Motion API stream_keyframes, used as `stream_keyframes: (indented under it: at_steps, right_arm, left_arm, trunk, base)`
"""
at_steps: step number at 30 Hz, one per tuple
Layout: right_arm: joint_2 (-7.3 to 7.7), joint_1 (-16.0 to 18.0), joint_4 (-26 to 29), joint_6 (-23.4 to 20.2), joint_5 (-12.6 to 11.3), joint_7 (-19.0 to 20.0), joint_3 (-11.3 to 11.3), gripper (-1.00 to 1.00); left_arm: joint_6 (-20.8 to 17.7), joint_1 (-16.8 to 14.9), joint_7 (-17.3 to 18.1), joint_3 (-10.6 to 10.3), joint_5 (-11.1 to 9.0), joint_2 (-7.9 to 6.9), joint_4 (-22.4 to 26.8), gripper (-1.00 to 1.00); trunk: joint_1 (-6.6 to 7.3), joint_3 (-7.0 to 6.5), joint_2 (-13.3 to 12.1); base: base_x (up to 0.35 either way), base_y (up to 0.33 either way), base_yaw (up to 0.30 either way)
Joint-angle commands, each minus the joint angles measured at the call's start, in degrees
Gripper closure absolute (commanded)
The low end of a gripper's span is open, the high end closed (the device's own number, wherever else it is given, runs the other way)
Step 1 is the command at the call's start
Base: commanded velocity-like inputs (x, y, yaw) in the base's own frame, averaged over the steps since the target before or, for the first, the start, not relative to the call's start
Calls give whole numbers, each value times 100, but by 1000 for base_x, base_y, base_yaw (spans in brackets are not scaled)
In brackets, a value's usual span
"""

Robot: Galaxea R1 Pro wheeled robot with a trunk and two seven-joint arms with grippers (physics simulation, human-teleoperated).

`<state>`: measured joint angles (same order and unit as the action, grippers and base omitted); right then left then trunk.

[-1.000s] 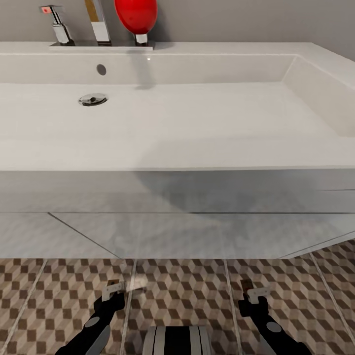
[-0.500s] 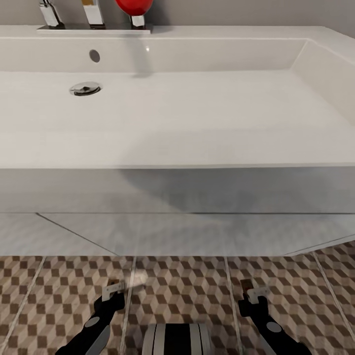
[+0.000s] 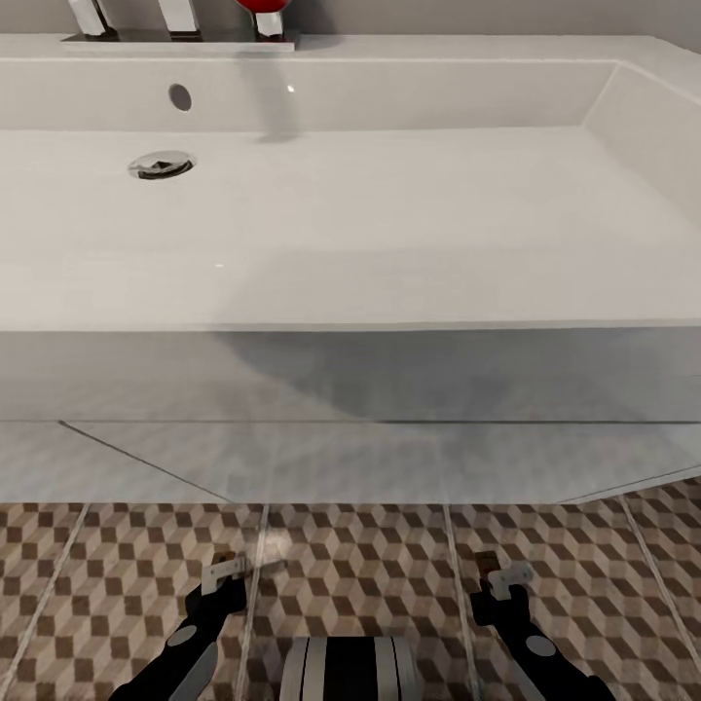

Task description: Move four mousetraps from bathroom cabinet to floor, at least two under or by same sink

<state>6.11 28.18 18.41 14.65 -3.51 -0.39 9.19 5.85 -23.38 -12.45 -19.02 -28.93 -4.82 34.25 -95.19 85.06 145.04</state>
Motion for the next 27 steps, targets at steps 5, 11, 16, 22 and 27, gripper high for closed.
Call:
stream_keyframes:
  at_steps: [5, 11, 16, 22, 27]
  right_arm:
    - [4, 3, -4, 20, -44, 4, 36, 100]
    - [4, 3, -4, 20, -44, 4, 39, 100]
    - [4, 3, -4, 20, -44, 4, 36, 100]
    - [4, 3, -4, 20, -44, 4, 37, 100]
    - [4, 3, -4, 20, -49, 4, 32, 100]
  left_arm:
    - [23, -2, -56, -49, -34, -9, 2, 100]
    - [29, -1, -56, -49, -34, -10, 2, 100]
    - [30, -4, -56, -49, -34, -10, 2, 100]
    - [30, -3, -56, -49, -34, -10, 2, 100]
    - [30, -5, -56, -49, -34, -8, 2, 100]
  trunk:
    - [-9, 92, 7]
    - [-9, 92, 7]
    - [-9, 92, 7]
    - [-9, 92, 7]
    - [-9, 92, 7]
  base:
    - [0, 0, 0]
    - [0, 0, 0]
    - [0, 0, 0]
    - [0, 0, 0]
    - [0, 0, 0]
